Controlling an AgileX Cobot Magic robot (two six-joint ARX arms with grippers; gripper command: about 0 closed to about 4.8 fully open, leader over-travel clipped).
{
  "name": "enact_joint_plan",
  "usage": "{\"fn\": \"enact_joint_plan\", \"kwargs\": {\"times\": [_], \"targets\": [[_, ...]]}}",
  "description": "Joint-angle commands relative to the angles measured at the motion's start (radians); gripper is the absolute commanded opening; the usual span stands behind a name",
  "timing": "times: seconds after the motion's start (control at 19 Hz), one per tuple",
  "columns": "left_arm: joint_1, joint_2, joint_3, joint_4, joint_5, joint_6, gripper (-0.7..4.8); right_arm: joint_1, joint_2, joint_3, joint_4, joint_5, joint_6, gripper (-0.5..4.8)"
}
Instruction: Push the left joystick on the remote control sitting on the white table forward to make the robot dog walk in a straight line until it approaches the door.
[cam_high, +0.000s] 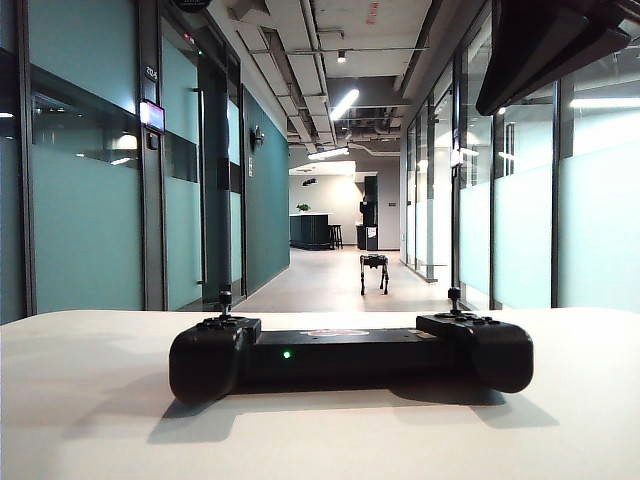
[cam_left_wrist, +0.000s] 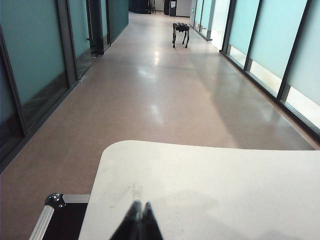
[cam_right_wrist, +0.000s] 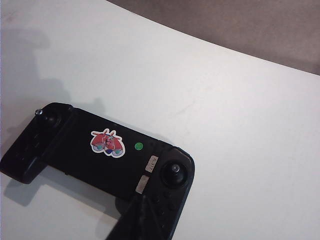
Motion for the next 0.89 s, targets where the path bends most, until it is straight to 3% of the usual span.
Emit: {"fn": "enact_joint_plan", "kwargs": {"times": [0.05, 0.26, 0.42, 0.63, 0.89], "targets": [[0.001, 0.000, 0.003, 0.009, -0.002, 0.001, -0.05, 0.000, -0.006, 0.005, 0.029, 0.002, -0.003, -0.05], [0.001, 0.000, 0.003, 0.009, -0.002, 0.002, -0.05, -0.030, -0.061, -0.016, 0.042, 0.036, -0.003, -0.05], [0.001, 0.000, 0.003, 0.009, -0.002, 0.002, -0.05, -0.079, -0.182, -0.119, 0.159, 0.036, -0.023, -0.05], [0.001, 0.000, 0.003, 0.009, -0.002, 0.002, -0.05, -0.152, -0.350, -0.299, 0.401, 0.036, -0.143, -0.05], [0.001, 0.000, 0.003, 0.009, -0.002, 0.002, -0.05, -0.265, -0.522, -0.473, 0.481, 0.036, -0.175, -0.05]]}}
